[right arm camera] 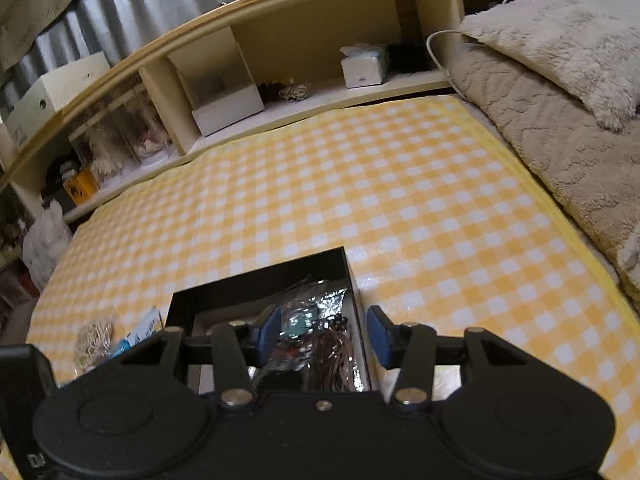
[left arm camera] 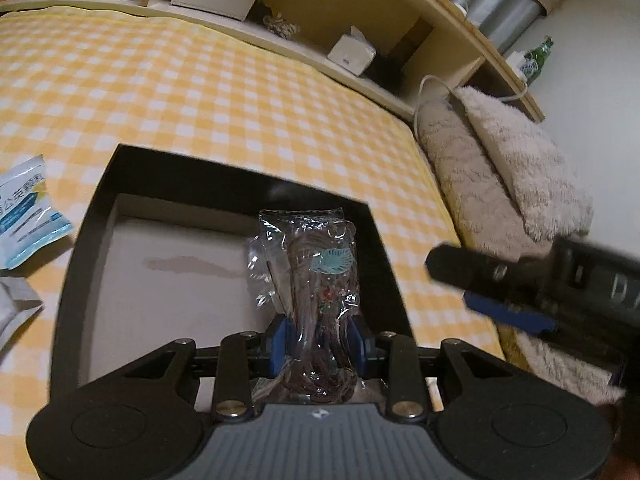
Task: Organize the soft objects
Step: 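Lower both cord bags into the black box and open both tools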
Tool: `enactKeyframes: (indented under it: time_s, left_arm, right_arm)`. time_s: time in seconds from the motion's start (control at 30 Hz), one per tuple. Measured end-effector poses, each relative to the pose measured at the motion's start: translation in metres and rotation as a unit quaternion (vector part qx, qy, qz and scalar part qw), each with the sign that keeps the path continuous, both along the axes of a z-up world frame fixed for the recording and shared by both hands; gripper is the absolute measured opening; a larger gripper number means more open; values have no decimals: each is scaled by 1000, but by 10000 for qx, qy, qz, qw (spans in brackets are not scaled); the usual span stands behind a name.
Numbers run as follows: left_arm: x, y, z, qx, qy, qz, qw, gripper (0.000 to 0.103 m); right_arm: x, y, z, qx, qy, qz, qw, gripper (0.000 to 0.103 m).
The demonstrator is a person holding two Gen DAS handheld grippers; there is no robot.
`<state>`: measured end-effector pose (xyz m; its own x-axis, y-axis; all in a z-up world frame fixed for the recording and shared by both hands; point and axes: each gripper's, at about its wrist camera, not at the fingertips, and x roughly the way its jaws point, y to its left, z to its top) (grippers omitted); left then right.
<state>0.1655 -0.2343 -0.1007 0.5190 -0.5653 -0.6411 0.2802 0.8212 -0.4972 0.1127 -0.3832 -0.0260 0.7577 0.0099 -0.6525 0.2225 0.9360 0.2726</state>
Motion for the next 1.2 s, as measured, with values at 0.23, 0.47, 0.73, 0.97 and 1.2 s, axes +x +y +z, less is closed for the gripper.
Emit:
enactKeyframes:
  time_s: [0.23, 0.47, 0.73, 0.97, 1.2]
  left_arm:
    - [-1, -11, 7, 185, -202, -334, 9991, 77]
    - [-10, -7, 11, 479, -275, -594, 9967, 77]
    - [-19, 4, 28, 838, -565, -678, 9926, 82]
    - [-29, 17, 52, 1238, -883, -718, 9858, 91]
    - [-39, 40, 73, 1434, -1089, -525, 9823, 98]
  right_arm:
    - [3, -5, -5, 36, 30, -21, 10000, 48]
    - [0, -9, -6, 101, 32, -51, 9999, 48]
    - [-2, -6, -5, 71, 83, -8, 9999, 49]
    - [-9, 0, 8, -39, 0, 60, 10000, 57]
    - [-22, 8, 25, -187, -226, 56, 9996, 67]
